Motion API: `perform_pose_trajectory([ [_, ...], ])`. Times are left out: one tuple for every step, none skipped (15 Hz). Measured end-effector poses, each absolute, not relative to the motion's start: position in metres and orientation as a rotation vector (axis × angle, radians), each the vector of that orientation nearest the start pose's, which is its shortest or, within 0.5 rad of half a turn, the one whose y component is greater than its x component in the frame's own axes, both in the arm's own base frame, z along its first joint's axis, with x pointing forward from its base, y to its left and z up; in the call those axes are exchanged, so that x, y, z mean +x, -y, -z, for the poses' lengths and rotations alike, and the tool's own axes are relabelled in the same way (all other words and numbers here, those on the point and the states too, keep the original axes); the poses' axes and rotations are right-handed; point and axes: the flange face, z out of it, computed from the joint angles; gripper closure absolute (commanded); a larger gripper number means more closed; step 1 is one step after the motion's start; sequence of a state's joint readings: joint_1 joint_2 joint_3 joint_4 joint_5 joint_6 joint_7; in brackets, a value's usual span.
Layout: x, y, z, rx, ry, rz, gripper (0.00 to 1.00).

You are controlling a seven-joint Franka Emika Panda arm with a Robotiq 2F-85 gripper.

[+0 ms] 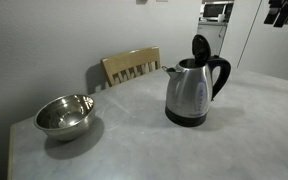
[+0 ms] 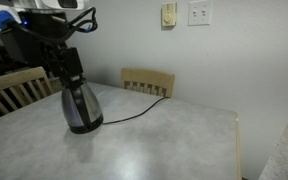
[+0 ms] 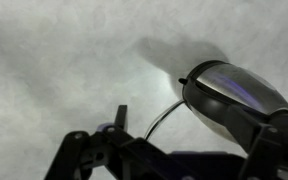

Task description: Close the kettle lid

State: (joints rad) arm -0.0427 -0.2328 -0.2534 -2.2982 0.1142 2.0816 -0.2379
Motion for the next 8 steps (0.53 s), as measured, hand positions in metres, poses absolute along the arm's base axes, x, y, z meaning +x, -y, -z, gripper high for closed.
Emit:
perform_pose_trajectory([
  [0.4553,0.1362,-0.4413,-2.986,-0.160,0.072,0.00],
  [0.4553,0.1362,-0.4413,-2.986,-0.160,0.072,0.00],
  [0.4553,0.1362,-0.4413,-2.986,-0.160,0.072,0.00],
  [0.4553,0.1362,-0.4413,-2.986,-0.160,0.072,0.00],
  [0.4553,0.1362,-0.4413,-2.986,-0.160,0.072,0.00],
  [0.4553,0.1358,-0.4413,-2.987,-0.159,0.071,0.00],
  [0.4558,0.1350,-0.4418,-2.990,-0.141,0.073,0.00],
  [0.4571,0.1342,-0.4428,-2.993,-0.106,0.078,0.00],
])
